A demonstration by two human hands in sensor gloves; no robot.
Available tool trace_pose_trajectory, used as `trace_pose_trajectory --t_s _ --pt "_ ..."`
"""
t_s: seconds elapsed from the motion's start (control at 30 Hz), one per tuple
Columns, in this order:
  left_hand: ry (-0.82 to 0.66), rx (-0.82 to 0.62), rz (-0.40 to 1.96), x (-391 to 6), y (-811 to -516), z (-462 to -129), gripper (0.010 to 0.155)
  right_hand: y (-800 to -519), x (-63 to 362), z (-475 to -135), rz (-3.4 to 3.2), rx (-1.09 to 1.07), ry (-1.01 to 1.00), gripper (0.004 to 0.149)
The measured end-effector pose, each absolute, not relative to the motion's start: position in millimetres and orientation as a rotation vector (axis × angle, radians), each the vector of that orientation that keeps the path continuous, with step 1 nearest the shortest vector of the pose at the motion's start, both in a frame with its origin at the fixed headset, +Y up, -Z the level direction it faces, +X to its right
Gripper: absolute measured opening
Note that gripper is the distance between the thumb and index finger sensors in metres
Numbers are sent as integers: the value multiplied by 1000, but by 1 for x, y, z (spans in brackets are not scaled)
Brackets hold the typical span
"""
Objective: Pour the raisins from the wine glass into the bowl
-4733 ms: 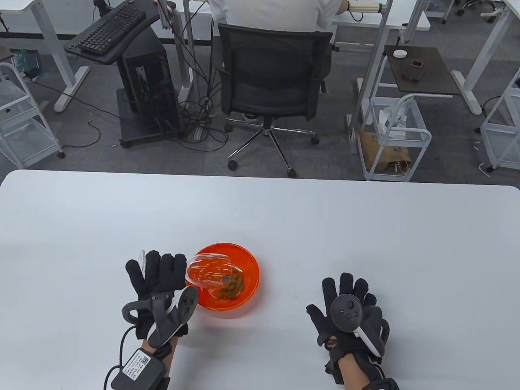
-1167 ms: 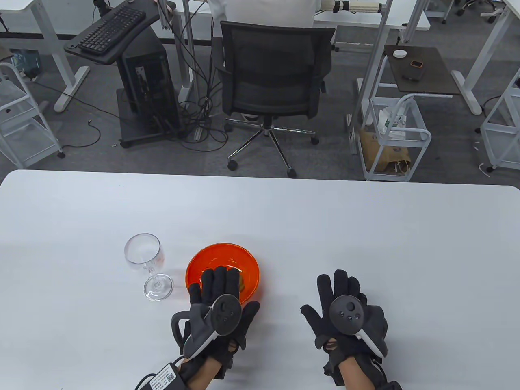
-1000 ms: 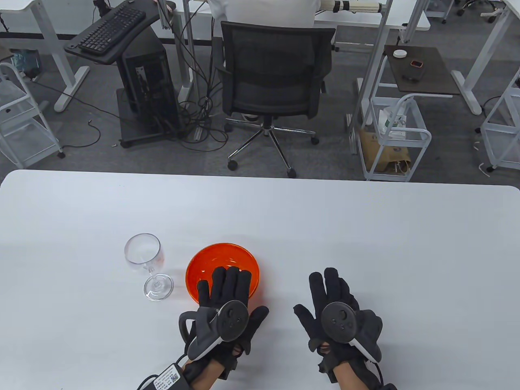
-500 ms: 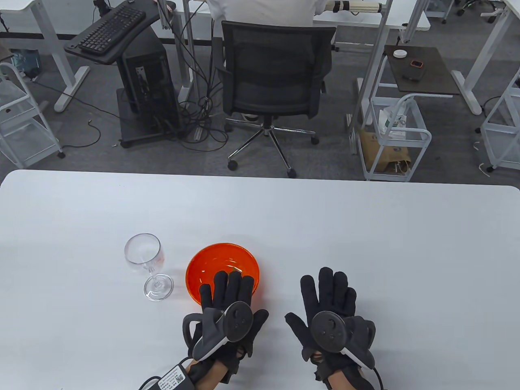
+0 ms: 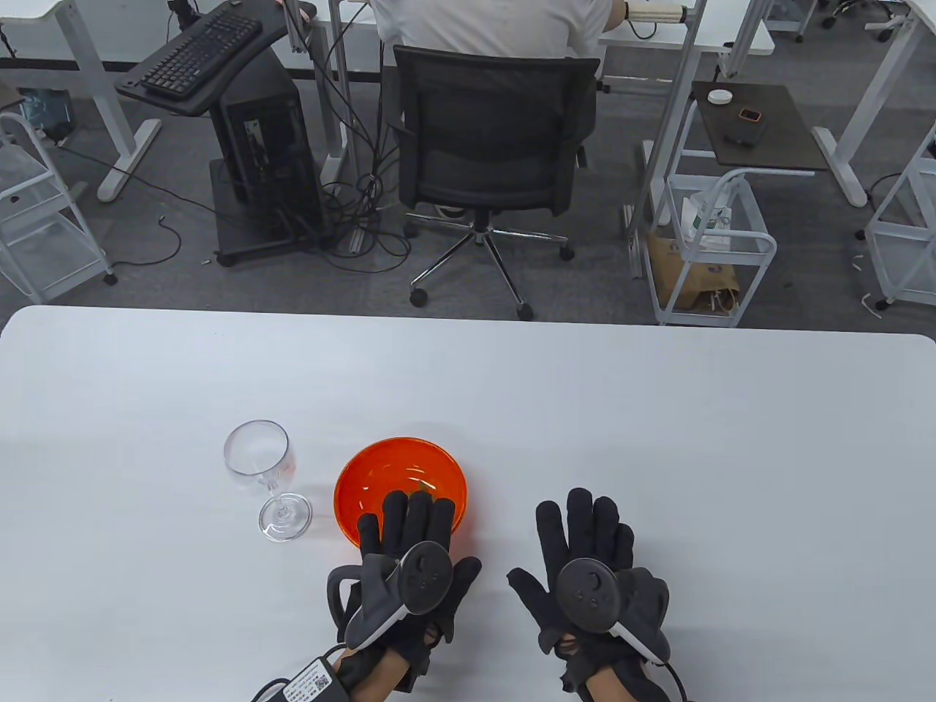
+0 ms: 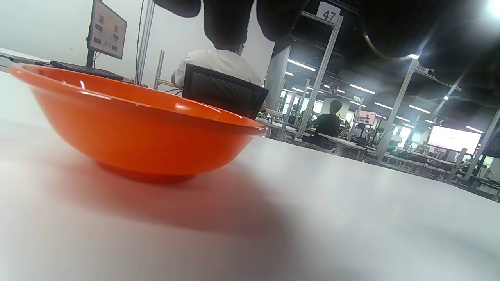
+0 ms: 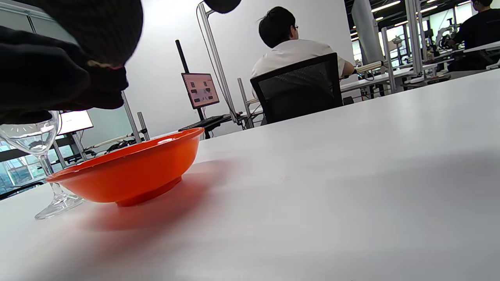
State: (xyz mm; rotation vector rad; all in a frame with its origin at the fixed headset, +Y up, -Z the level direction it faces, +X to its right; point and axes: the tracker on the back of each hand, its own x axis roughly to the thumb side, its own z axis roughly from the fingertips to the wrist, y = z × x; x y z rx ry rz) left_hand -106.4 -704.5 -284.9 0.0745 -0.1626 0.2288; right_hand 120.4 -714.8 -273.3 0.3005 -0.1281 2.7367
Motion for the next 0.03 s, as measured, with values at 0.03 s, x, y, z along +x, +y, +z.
trace_pose_trajectory --t_s 0.03 --pt "-161 75 228 -107 -704 -285 82 -715 120 -274 2739 302 -120 84"
